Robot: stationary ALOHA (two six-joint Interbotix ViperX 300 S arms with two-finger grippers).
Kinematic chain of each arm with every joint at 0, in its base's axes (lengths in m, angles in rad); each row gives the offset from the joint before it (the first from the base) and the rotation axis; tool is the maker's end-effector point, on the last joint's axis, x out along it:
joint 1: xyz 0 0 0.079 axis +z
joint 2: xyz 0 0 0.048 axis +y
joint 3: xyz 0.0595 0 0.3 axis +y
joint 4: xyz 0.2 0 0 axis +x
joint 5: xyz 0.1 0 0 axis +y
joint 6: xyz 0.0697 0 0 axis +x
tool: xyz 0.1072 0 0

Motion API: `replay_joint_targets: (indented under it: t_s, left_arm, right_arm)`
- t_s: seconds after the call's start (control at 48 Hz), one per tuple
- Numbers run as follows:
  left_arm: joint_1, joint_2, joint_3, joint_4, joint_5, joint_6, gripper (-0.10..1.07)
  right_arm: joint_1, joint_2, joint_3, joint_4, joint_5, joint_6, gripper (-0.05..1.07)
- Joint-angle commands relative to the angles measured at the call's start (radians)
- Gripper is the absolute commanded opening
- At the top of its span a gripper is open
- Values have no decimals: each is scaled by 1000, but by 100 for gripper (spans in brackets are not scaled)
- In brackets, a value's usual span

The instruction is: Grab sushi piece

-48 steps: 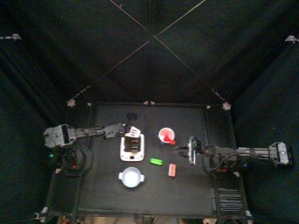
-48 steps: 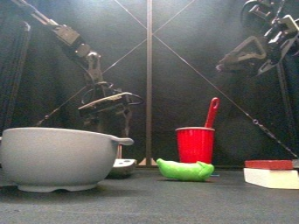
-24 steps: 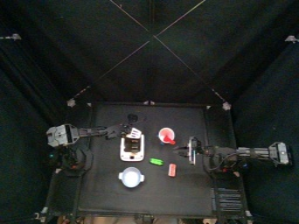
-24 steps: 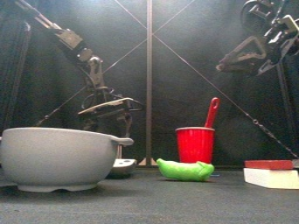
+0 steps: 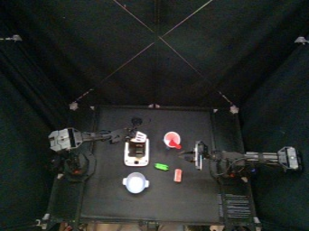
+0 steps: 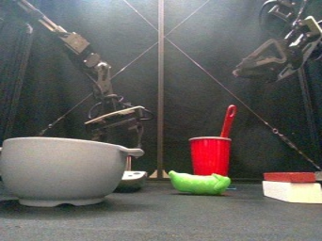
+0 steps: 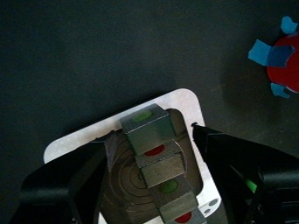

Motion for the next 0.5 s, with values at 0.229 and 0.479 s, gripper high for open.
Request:
replay_joint_targets:
  t_s: [0.229,0.479]
  left_arm:
    - [9,6,-21,2,3,0,100]
    - [11,6,-23,5,5,0,99]
  right_arm:
    - [-2,3,-9,2,-8,-2,66]
    - [-2,3,-9,0,-8,-2,66]
